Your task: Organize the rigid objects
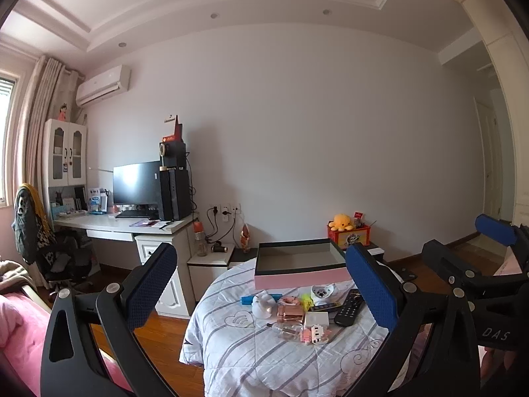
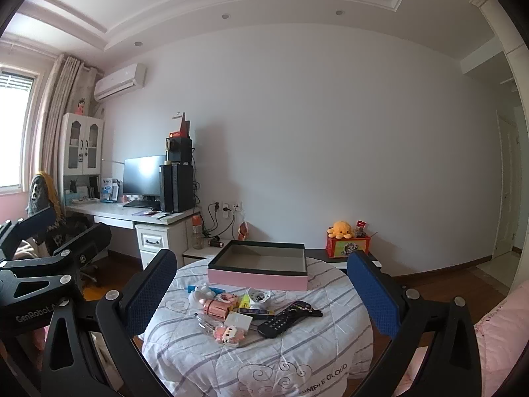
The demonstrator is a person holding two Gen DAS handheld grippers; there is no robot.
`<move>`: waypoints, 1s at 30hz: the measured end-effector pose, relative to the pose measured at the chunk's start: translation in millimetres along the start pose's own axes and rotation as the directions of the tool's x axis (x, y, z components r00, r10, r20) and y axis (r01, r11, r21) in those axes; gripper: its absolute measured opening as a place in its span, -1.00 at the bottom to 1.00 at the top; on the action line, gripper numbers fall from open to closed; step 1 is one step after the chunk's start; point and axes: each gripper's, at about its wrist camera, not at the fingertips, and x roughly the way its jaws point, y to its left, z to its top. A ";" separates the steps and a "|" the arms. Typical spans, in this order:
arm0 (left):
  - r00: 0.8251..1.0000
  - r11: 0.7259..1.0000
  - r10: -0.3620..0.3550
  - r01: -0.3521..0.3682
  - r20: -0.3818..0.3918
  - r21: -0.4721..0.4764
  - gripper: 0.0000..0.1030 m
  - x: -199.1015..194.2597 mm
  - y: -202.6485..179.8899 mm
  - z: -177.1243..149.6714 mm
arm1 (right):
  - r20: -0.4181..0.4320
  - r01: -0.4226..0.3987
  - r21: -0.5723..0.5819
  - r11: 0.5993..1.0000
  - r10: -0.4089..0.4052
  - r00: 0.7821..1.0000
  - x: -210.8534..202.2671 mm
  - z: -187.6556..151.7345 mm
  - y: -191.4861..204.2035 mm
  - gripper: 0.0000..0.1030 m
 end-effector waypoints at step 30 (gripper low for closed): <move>1.000 1.000 -0.017 0.017 0.015 0.005 1.00 -8.5 -2.5 6.2 | -0.001 0.018 0.007 1.000 -0.018 1.000 -5.1 2.7 -5.6 1.00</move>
